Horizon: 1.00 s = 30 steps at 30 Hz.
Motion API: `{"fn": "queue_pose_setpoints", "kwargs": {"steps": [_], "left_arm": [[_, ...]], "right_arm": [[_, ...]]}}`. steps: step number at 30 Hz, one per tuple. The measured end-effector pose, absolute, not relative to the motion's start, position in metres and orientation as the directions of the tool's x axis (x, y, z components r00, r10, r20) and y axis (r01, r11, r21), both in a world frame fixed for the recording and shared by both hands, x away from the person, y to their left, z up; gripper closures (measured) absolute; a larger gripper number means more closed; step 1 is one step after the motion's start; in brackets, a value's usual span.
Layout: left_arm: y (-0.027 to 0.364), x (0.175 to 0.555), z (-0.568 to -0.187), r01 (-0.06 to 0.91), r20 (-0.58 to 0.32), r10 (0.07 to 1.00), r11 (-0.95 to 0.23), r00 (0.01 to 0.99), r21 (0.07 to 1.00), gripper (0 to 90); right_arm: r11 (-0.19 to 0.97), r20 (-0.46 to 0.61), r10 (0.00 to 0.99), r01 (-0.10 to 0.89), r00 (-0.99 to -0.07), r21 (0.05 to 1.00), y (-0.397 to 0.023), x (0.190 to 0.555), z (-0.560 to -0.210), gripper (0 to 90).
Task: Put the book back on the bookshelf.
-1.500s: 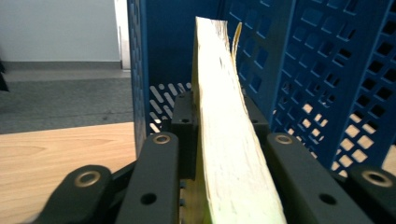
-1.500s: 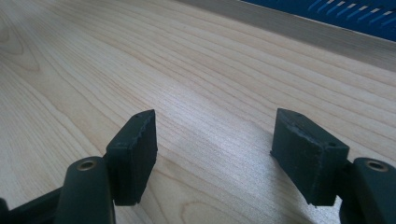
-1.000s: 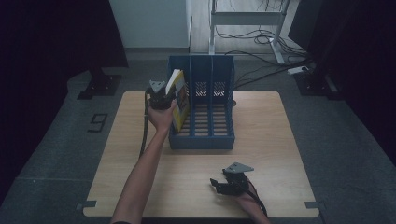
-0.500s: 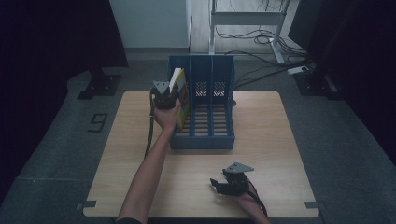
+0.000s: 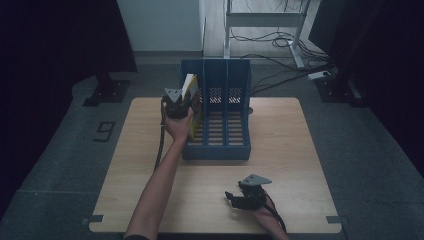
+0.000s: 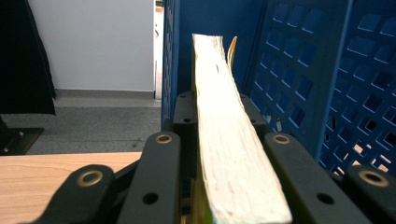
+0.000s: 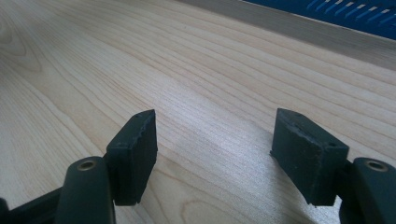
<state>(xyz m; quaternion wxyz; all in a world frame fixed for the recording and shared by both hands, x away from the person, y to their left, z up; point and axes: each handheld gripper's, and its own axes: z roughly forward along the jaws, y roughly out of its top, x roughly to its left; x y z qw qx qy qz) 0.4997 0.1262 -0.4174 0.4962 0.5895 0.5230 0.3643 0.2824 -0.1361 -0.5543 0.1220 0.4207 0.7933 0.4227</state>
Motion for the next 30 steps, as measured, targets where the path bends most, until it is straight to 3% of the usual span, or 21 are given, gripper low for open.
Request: {"fn": "queue_pose_setpoints", "kwargs": {"steps": [30], "left_arm": [[0.147, 0.477, -0.415, 0.282, -0.14, 0.957, 0.065, 0.253, 0.957, 59.2]], "right_arm": [[0.296, 0.156, 0.769, 0.561, -0.62, 0.773, -0.132, 0.281, -0.554, 30.6]]}}
